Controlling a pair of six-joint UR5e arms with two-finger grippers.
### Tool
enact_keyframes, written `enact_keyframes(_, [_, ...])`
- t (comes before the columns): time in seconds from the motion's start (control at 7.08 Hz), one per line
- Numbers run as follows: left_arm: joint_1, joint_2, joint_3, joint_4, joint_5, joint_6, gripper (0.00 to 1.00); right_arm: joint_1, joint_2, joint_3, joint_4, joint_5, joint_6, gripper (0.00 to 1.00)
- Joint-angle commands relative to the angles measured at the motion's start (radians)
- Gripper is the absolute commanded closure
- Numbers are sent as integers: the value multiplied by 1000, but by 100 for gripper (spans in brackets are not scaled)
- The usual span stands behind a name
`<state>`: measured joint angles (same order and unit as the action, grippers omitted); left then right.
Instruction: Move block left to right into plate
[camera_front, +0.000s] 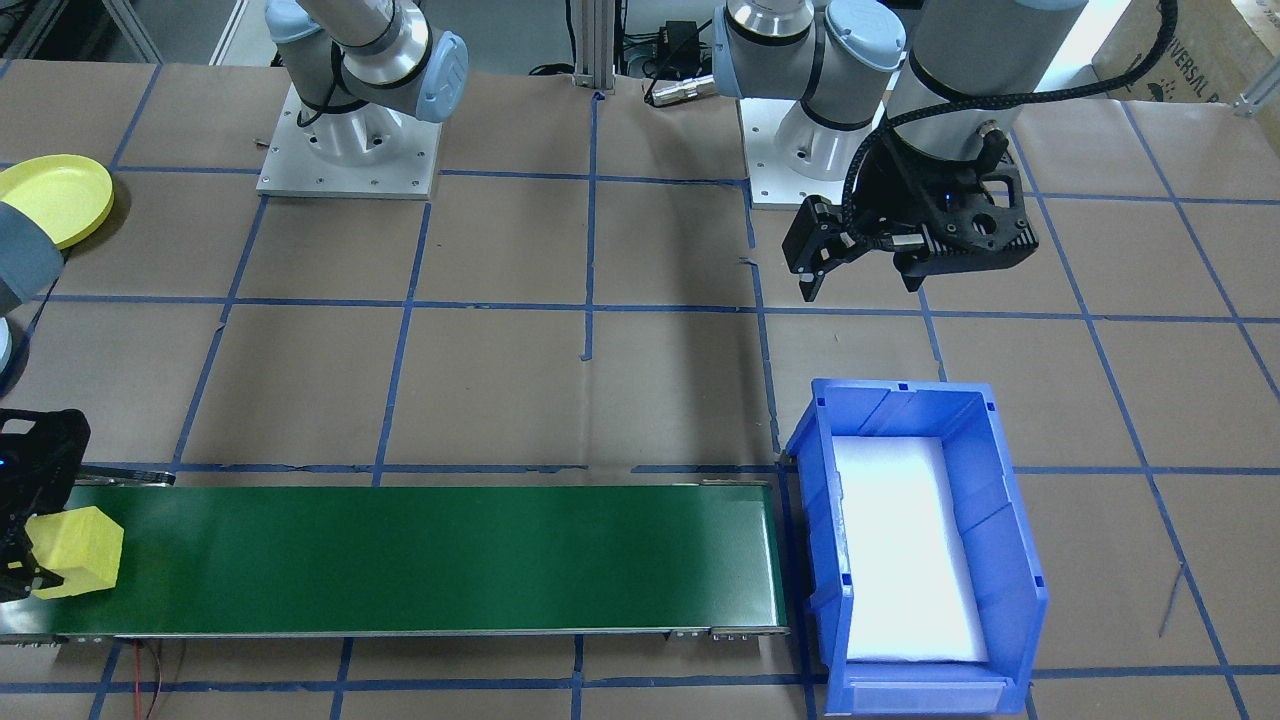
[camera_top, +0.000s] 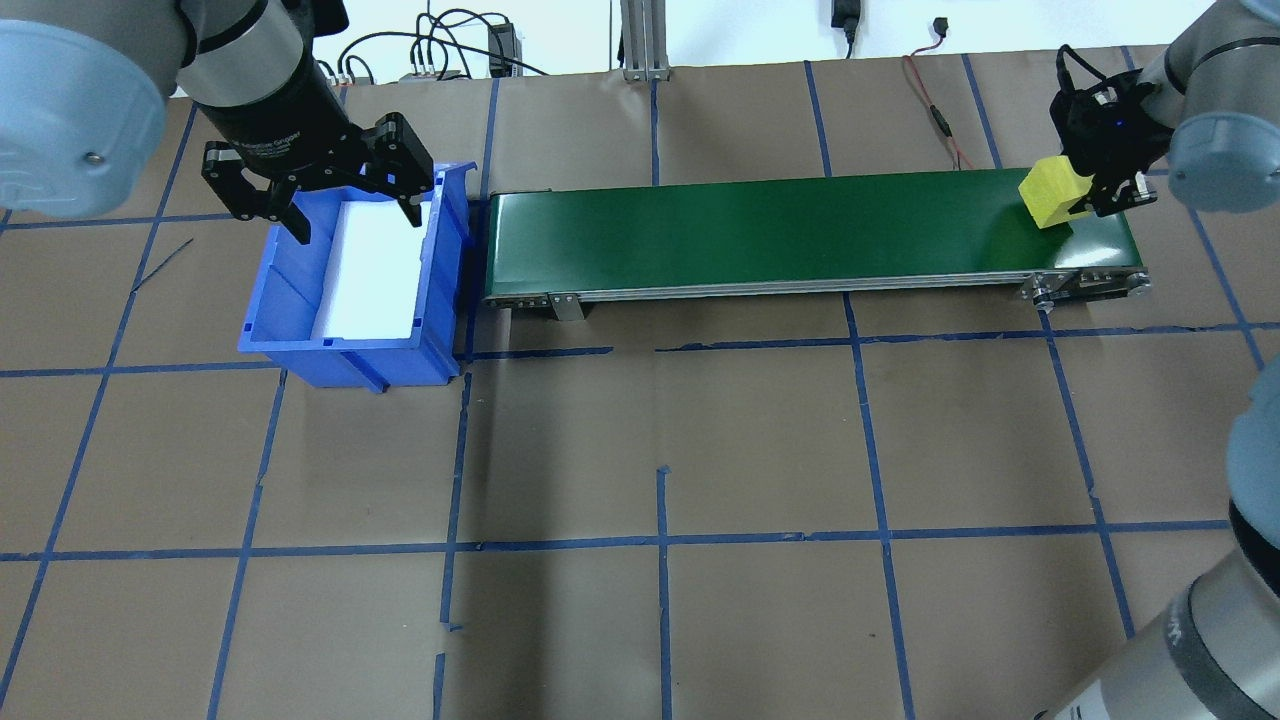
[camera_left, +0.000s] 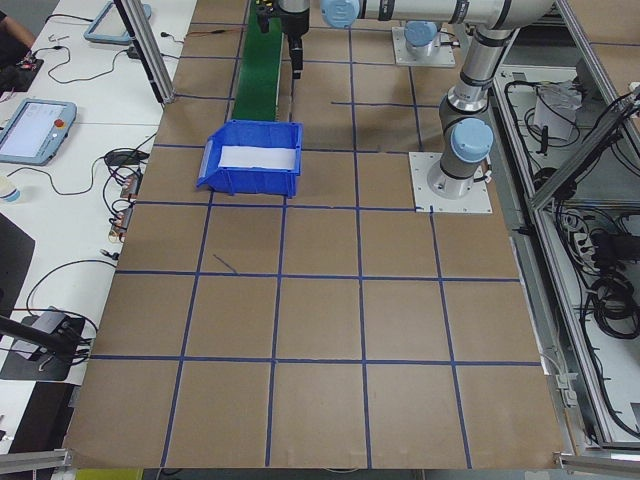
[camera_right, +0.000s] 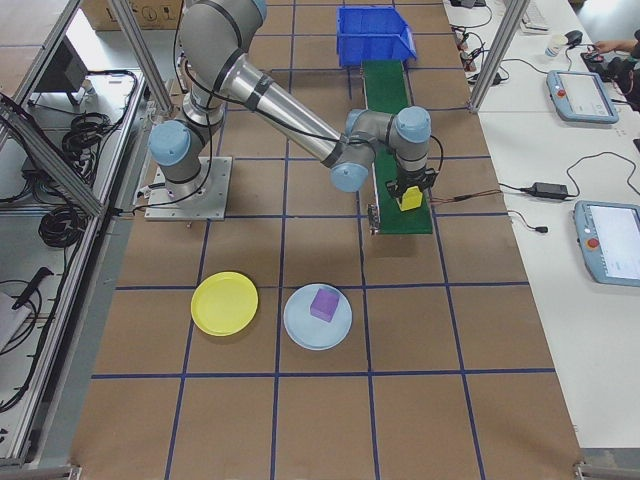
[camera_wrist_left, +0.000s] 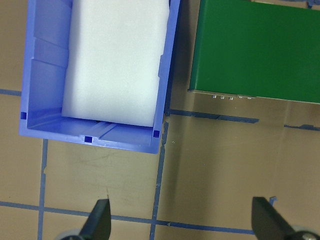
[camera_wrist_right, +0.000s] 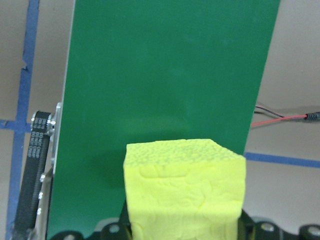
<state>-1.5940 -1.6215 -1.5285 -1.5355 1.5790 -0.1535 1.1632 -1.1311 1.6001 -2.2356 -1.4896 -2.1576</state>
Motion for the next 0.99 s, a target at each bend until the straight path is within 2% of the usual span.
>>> enact_keyframes(0.0, [0, 0, -1, 0, -2, 0, 0, -150, -128, 55, 39, -11, 37, 93])
enact_keyframes(0.14, [0, 2, -1, 0, -4, 0, 0, -268, -195, 110, 150, -6, 100, 93])
enact_keyframes(0.42, [0, 2, -1, 0, -2, 0, 0, -412, -307, 214, 206, -27, 171, 91])
enact_keyframes(0.56, [0, 2, -1, 0, -2, 0, 0, -486, -335, 274, 299, -109, 287, 87])
enact_keyframes(0.71, [0, 2, -1, 0, -2, 0, 0, -560, -344, 349, 289, -180, 317, 88])
enact_keyframes(0.85, [2, 2, -1, 0, -1, 0, 0, -620, -387, 395, 284, -178, 317, 88])
